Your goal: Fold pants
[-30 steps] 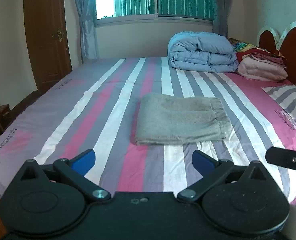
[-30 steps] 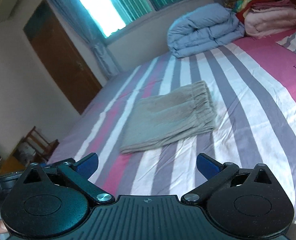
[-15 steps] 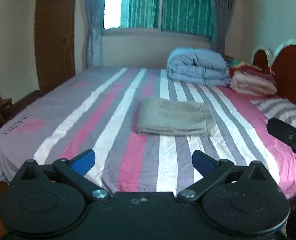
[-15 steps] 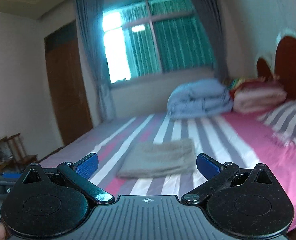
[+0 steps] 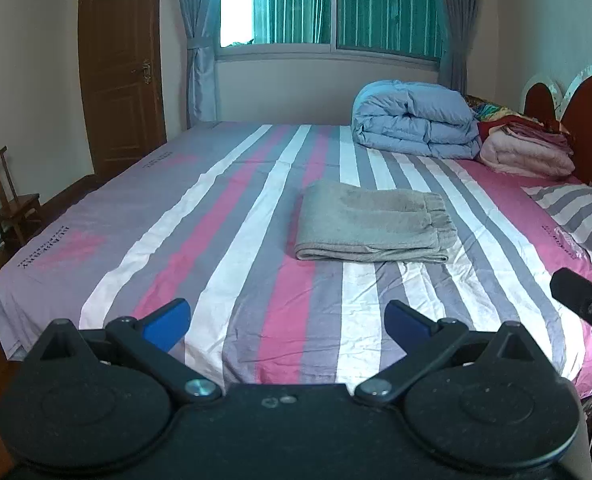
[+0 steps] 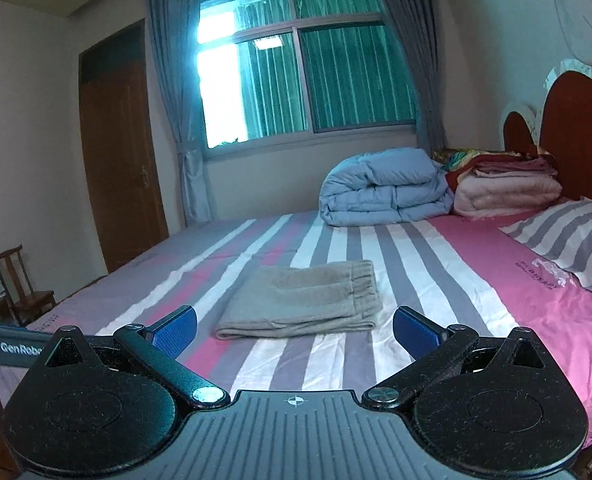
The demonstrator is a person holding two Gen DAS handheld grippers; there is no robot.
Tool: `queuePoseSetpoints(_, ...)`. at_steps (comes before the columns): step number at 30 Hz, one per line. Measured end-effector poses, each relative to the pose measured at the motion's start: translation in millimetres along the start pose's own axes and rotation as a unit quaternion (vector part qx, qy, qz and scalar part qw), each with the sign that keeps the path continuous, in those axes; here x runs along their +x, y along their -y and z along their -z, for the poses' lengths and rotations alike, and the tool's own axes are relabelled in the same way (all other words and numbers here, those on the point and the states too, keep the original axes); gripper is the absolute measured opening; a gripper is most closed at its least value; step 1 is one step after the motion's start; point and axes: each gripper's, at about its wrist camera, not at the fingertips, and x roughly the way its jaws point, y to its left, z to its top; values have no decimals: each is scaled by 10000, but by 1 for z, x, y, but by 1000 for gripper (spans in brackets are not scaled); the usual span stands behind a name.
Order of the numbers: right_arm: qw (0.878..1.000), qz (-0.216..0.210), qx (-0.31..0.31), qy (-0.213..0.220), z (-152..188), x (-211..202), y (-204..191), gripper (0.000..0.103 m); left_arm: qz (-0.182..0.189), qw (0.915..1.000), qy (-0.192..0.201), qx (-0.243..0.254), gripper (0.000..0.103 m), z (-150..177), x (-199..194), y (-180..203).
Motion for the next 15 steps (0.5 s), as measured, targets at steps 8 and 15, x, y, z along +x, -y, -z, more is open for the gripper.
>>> queuePoseSetpoints(8,10000,-27,33,16,1,0,-1,103,77,9998,120,165,97,2,-2,3)
queuePoseSetpoints(15,10000,-48,2,-30,2,1,1,103,98,9997,158,146,97,3,-6,0)
